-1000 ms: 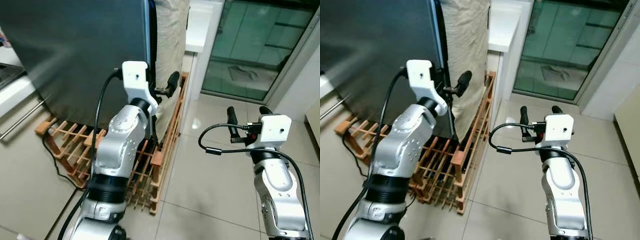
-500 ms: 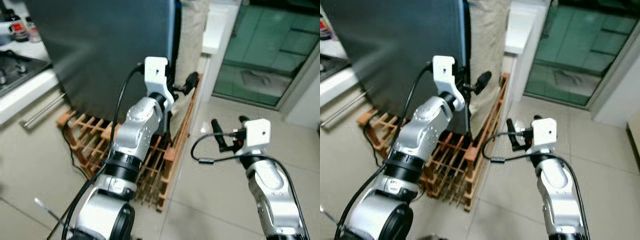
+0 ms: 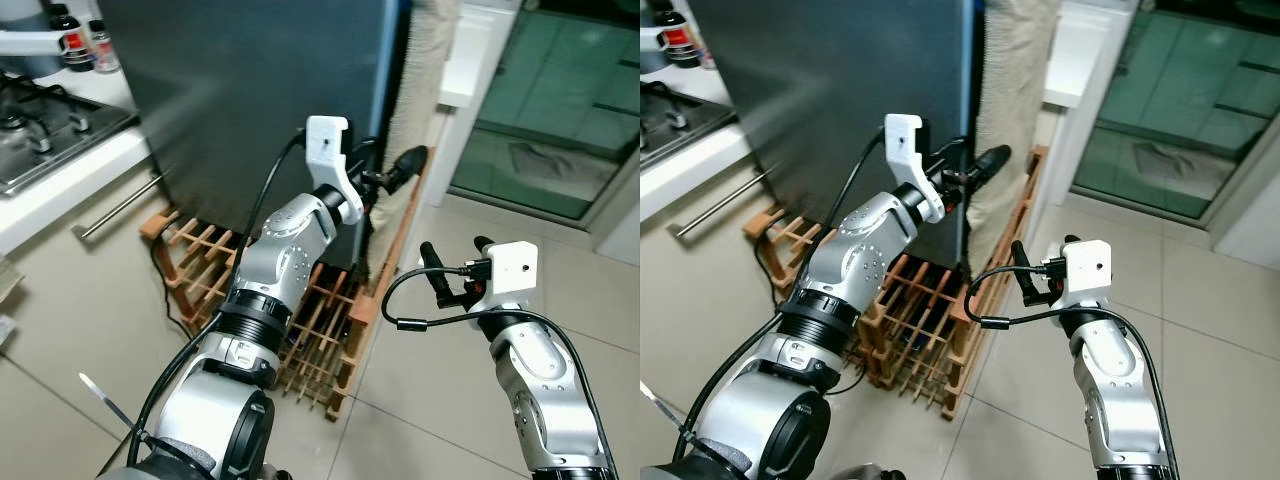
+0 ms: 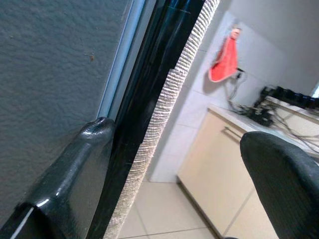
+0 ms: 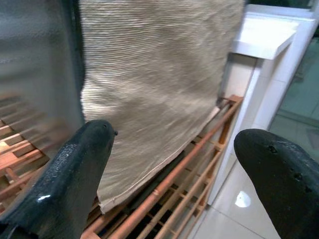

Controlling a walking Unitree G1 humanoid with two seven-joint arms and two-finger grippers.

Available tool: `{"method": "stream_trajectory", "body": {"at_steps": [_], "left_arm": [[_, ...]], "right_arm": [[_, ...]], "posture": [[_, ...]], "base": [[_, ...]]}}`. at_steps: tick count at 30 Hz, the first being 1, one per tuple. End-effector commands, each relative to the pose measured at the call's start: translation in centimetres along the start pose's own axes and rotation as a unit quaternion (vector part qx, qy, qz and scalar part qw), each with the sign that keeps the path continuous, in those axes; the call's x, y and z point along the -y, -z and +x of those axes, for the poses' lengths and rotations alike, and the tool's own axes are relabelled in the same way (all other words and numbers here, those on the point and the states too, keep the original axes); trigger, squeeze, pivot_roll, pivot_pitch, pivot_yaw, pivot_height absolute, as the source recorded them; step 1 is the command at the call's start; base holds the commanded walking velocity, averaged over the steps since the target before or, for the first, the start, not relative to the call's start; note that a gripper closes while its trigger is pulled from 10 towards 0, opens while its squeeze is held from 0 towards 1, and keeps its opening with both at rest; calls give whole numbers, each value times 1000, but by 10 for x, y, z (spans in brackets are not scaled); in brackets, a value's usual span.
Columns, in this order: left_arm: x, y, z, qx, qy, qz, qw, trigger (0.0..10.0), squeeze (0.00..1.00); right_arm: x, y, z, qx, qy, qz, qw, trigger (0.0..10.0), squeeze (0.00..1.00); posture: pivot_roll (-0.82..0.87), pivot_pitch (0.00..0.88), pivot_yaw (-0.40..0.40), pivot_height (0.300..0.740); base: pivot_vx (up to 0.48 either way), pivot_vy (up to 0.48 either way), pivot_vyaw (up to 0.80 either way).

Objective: Restocking fridge

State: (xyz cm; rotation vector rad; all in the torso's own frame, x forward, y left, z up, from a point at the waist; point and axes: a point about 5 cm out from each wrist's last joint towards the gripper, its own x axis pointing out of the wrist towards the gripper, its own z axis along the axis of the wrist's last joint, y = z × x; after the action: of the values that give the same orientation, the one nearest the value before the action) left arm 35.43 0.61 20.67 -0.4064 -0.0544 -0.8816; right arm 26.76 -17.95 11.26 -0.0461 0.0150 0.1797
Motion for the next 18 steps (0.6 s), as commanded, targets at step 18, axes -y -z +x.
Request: {"method": "stream_trajectory", "body": {"at_steps": [18], "left_arm": [[79, 0, 9, 15, 244, -134, 960, 10000, 0]], "right_arm": [[0, 1, 1, 1, -2, 9, 1000, 10000, 0]], "posture": [[-144, 0, 37, 740]], "base": [[0, 0, 0]]}}
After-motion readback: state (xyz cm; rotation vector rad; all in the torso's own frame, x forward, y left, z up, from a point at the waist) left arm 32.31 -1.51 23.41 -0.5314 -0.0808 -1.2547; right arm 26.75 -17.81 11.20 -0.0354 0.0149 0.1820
